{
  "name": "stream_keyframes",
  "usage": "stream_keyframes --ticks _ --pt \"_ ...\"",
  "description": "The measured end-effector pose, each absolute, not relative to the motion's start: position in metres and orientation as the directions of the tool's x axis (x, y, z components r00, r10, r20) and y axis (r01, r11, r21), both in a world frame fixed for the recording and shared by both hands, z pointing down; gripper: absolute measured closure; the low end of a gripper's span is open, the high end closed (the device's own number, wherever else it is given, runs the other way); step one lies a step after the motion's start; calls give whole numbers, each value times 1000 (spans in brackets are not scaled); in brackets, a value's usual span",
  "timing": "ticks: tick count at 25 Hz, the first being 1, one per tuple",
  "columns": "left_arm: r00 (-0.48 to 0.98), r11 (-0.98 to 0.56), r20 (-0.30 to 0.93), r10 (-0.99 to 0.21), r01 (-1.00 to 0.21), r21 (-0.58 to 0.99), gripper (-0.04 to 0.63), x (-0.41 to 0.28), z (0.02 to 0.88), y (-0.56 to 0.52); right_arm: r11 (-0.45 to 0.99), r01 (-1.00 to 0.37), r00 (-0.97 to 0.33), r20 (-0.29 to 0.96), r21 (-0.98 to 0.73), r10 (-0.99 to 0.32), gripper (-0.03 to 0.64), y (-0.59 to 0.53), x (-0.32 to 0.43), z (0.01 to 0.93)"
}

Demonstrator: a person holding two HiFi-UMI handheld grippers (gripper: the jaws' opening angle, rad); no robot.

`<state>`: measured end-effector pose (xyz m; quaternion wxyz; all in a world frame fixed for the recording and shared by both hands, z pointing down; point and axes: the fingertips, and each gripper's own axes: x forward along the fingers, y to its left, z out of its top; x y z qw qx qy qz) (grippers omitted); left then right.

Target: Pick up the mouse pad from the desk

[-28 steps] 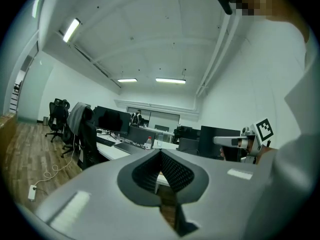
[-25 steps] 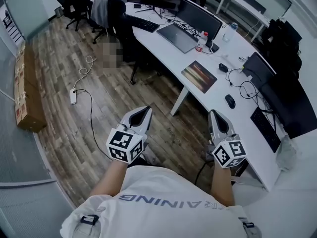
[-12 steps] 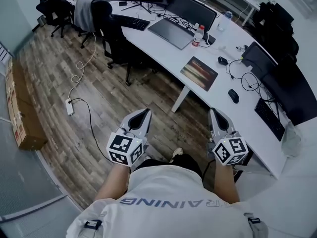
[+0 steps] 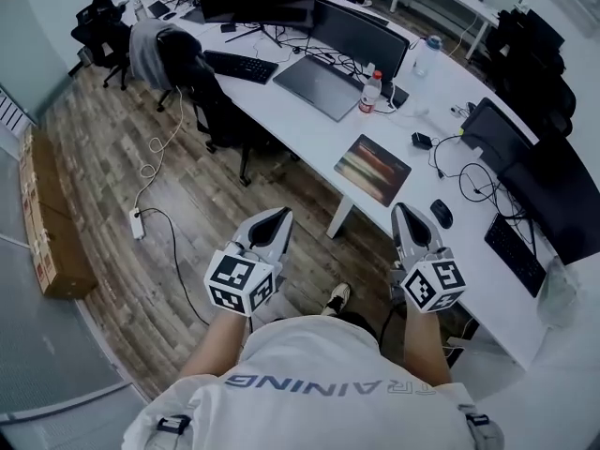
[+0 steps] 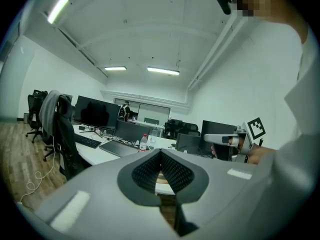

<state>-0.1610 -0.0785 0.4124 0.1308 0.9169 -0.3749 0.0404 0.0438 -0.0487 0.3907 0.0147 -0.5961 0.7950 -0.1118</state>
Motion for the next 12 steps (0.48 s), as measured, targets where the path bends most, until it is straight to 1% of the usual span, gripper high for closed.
stream_keyframes --ticks 4,8,12 --pt "717 -691 178 -674 -697 192 595 -120 410 -113 258 -943 -281 89 -213 -955 603 -80 87 390" --pt "721 -697 197 -664 -693 186 595 -80 413 -145 246 -943 -272 97 -223 -957 603 -105 128 399" --pt "740 -719 210 -639 -672 180 595 -37 419 -173 196 -954 -226 112 -228 -968 603 -125 189 406"
